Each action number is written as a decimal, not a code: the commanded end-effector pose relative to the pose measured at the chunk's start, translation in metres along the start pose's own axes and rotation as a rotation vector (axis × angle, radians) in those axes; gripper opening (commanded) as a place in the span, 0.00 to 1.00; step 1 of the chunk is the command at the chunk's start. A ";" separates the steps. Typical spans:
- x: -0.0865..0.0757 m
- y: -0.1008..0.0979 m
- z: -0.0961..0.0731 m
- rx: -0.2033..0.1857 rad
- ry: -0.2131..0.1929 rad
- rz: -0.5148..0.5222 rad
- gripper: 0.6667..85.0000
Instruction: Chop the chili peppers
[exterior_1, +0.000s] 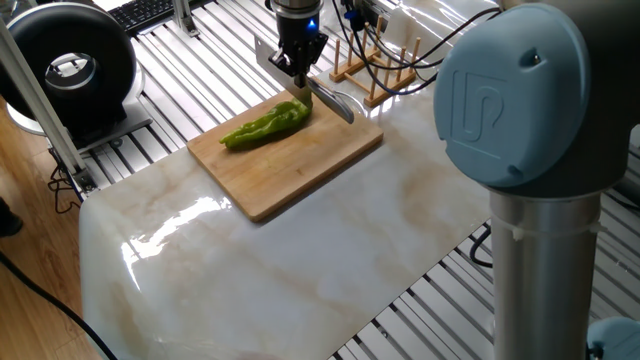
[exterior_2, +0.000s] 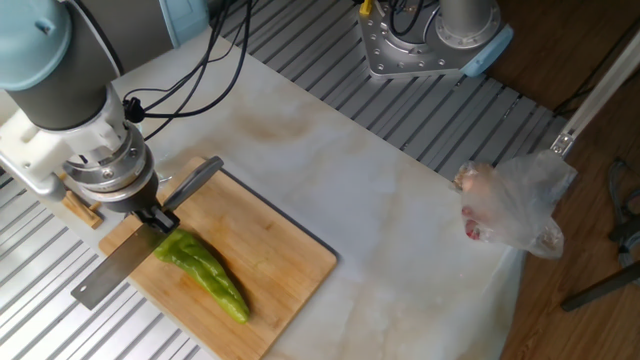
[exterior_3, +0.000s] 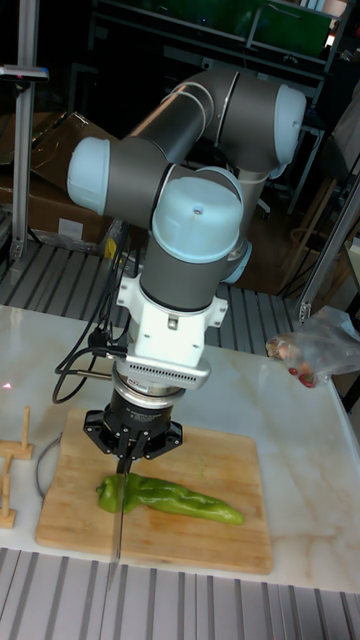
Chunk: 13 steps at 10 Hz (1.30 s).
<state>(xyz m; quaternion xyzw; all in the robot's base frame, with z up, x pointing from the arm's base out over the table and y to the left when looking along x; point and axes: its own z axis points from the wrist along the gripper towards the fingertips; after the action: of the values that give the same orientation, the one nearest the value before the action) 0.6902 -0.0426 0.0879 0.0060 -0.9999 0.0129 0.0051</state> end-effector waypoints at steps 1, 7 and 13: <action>-0.001 0.001 0.001 -0.004 0.000 0.007 0.01; -0.001 0.005 -0.008 0.025 0.010 0.016 0.01; -0.003 0.004 -0.002 0.088 0.016 0.028 0.01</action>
<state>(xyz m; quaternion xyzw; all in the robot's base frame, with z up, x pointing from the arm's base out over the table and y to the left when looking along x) 0.6917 -0.0405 0.0891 -0.0023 -0.9988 0.0465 0.0114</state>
